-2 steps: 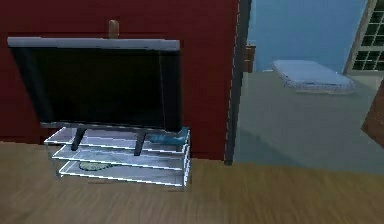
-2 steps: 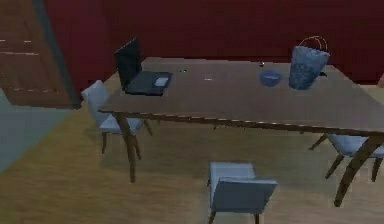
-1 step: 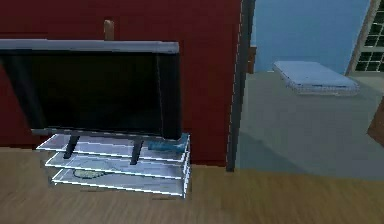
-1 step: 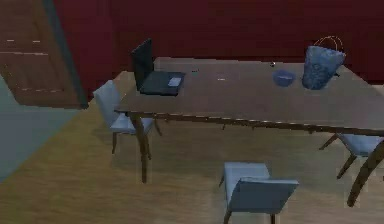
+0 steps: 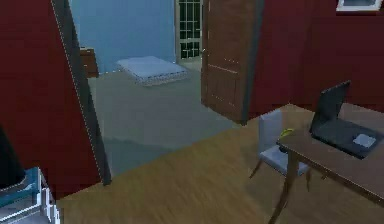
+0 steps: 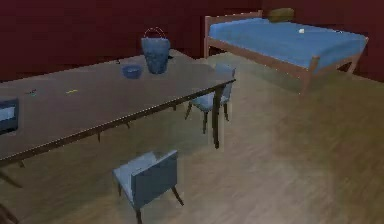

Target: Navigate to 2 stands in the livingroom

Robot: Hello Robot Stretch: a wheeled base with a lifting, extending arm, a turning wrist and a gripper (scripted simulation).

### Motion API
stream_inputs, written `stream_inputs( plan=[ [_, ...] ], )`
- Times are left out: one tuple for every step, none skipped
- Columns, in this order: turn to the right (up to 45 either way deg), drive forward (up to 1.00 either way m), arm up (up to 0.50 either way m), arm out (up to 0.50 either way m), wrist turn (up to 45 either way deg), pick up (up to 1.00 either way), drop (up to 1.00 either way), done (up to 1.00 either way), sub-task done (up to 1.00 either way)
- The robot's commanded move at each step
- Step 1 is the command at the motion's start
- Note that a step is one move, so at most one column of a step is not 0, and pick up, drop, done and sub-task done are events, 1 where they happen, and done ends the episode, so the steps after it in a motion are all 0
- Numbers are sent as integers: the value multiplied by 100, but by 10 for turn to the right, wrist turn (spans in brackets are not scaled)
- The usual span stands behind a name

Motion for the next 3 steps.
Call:
stream_inputs(
  plan=[
    [0,95,0,0,0,0,0,0,0],
    [-150,0,0,0,0,0,0,0,0],
    [0,60,0,0,0,0,0,0,0]
  ],
)
